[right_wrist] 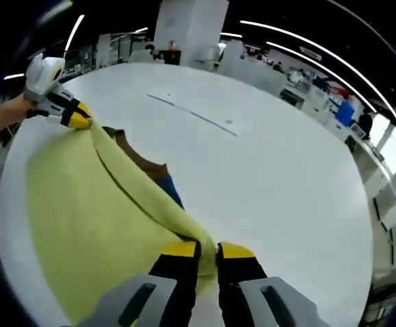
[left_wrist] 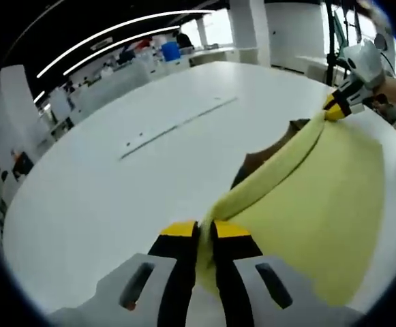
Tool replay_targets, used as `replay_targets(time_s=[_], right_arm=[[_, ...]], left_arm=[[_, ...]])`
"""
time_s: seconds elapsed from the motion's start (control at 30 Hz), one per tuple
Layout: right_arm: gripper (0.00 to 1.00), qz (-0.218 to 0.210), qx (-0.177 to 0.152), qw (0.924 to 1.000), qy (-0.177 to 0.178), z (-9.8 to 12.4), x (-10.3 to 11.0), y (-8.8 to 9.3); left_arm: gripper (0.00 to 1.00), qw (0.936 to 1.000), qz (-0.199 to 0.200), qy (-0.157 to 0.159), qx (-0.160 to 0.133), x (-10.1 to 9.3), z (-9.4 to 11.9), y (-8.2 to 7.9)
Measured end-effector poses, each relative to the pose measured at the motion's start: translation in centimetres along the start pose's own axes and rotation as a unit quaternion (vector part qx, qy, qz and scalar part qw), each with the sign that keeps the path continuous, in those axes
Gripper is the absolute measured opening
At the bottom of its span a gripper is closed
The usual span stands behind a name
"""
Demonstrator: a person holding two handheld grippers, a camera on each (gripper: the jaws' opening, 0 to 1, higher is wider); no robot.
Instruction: Fold the garment on the visible template until the final outline fits inside the template.
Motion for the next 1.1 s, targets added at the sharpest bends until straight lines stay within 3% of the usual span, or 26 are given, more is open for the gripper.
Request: replay_targets(time_s=[0.27,0.47,0.6,0.8,0.9,1.1], right_arm=[[0.19,0.051,-0.011,0.9986,0.008,1.5,-0.4,0.0],[0.15,0.089,-0.013,0.9958,0.019,1.3,-0.5,0.4],[0.04,0.117,-0.009,0.9927,0.027,0.8,-0.5,0.7],[0.00,0.105,-0.017,0.9938,0.030,0.7,-0.8,0.7],[0.00,0.102,-0.023,0.9941,0.031,0.8,-1.0,0.4],[0.00,0.005,-0.051,0.9983,0.028,0.9,-1.8,-0.5]], left_arm=[[0.14,0.9991,-0.031,0.019,-0.023,0.0,2.1,0.5],[0.19,0.9986,-0.045,0.018,-0.021,0.1,2.2,1.1],[0.11,0.9977,-0.068,0.000,-0.007,0.5,1.8,1.2],[0.03,0.9975,-0.067,-0.020,-0.008,1.1,1.6,1.0],[0.02,0.9983,-0.048,-0.017,-0.027,1.3,1.9,0.7],[0.01,0.9978,-0.008,-0.026,-0.060,2.0,2.1,-0.3]])
Point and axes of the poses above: the point that each gripper's makers call its tool centre point, and the gripper's own axes: z roughly backward along the fingers, x roughly to its left, y roughly out of its underside, the point moved 8 cm from there along z, roughly backward along the fingers, and after that the axes turned 9 degrees about y, right-handed, at the moved point
